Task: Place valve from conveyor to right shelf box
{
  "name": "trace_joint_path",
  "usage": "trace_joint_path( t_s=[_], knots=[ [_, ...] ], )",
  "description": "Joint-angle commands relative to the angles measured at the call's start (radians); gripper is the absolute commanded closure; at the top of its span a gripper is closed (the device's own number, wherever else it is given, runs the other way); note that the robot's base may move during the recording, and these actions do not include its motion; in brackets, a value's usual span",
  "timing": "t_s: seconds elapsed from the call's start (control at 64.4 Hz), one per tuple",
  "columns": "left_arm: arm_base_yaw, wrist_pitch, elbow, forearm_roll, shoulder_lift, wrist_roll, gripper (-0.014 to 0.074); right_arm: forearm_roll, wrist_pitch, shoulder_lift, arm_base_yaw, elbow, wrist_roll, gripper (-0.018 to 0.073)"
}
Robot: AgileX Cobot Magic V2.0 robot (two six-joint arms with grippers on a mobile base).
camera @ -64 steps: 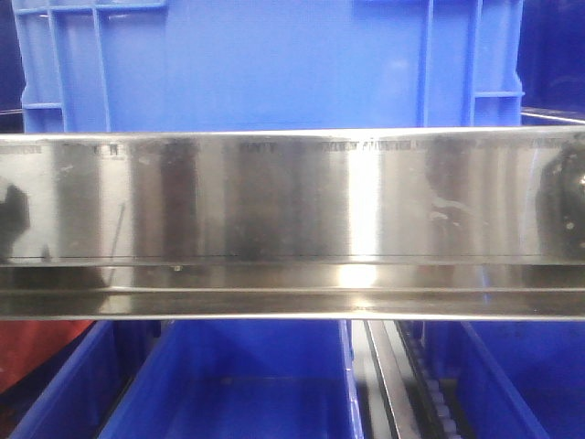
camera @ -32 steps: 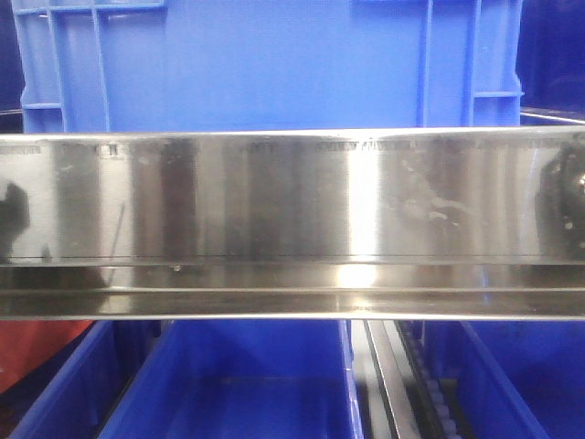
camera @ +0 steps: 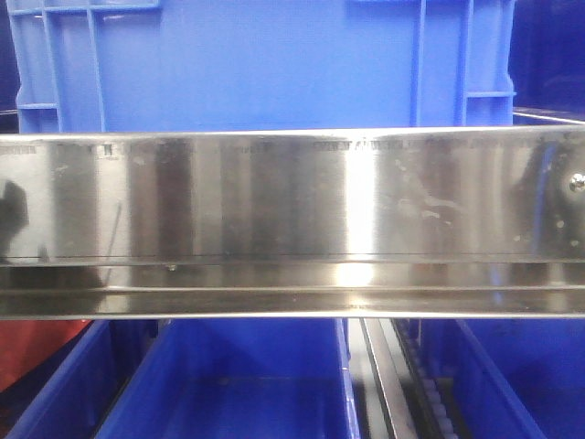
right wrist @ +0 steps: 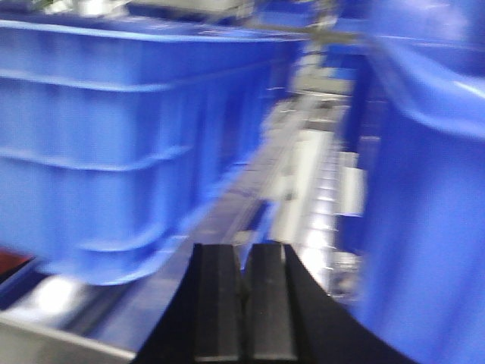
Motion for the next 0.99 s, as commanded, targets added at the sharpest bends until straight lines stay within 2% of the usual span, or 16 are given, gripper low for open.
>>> trace_joint_path(
  t_s=[0.0, 0.109, 0.295, 0.435, 0.481, 0.528, 0.978],
  knots=[
    [0.005, -0.021, -0.001, -0.004, -0.007, -0.001, 0.0707, -0.007, -0.051, -0.057, -0.078, 0.054, 0.032, 0.0722],
    [0.005, -0.021, -0.001, -0.004, -0.007, -0.001, 0.0707, -0.007, -0.090, -0.118, -0.156, 0.133, 0.037, 0.0722],
    [0.005, -0.021, -0.001, -0.004, -0.007, -0.001, 0.0707, -0.012, -0.136, -0.219, -0.244, 0.248, 0.037, 0.0722],
    [0.005, -0.021, -0.001, -0.004, -0.007, -0.001, 0.0707, -0.048, -0.158, -0.243, -0.243, 0.335, 0.037, 0.0722],
    [0.005, -0.021, -0.001, -0.004, -0.007, -0.001, 0.0707, -0.048, -0.198, -0.243, -0.241, 0.335, 0.037, 0.0722],
    [0.005, -0.021, -0.001, -0.004, -0.007, -0.001, 0.0707, -0.048, -0.167, -0.243, -0.241, 0.335, 0.037, 0.0722],
    [0.005, -0.021, -0.001, -0.004, -0.007, -0.001, 0.0707, -0.034, -0.180, -0.243, -0.241, 0.335, 0.037, 0.0722]
  ],
)
